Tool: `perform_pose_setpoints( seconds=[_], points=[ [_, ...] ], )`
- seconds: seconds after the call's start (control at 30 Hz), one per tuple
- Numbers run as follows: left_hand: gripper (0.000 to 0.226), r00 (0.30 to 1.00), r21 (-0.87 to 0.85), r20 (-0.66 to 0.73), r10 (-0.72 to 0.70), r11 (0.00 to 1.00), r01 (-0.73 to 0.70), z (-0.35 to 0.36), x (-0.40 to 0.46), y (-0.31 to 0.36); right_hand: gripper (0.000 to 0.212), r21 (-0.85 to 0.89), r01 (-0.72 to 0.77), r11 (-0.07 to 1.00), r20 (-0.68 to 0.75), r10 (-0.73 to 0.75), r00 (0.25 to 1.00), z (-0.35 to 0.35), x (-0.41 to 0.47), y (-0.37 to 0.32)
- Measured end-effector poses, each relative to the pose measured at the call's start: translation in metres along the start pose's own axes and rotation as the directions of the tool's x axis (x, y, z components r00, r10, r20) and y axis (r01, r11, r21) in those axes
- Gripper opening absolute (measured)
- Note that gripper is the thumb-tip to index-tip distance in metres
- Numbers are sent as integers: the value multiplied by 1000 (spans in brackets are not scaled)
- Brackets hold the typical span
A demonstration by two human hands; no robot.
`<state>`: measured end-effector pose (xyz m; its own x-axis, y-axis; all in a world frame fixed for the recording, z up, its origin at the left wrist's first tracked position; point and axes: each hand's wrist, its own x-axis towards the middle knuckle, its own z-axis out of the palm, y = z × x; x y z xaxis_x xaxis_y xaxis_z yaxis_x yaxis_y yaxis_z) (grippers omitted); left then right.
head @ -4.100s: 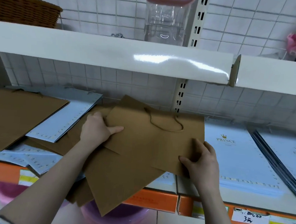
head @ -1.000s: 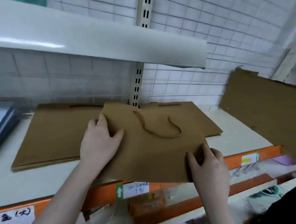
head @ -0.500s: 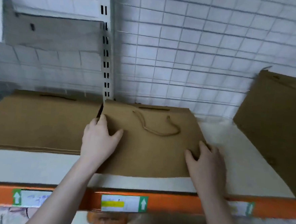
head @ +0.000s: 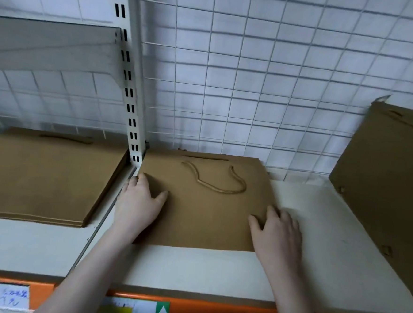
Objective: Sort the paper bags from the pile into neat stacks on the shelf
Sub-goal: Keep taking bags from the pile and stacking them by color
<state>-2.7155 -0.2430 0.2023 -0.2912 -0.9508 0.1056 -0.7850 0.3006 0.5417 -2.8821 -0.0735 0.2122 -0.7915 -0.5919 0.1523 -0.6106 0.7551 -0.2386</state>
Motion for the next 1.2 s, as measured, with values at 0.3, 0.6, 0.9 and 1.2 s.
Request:
perform_pose_setpoints(
  seconds=[0.3,0.6,0.9,1.2],
  points=[
    [69,998,40,53,-29,999,27,7,36,6,51,-13,35,999,35,-35,999,4,33,-14],
    [75,999,142,-37,-15,990,20,13,31,12,50,-34,17,999,-16,-18,1000,8,32,-16],
    [58,947,183,-284,152,978,-103,5,15,11,50,48,29,998,-135,-22,991,17,31,-9],
    [63,935,329,-284,213,937,-114,-15,-38,-8,48,108,234,966,-308,-192,932,23,1,-14]
  ],
)
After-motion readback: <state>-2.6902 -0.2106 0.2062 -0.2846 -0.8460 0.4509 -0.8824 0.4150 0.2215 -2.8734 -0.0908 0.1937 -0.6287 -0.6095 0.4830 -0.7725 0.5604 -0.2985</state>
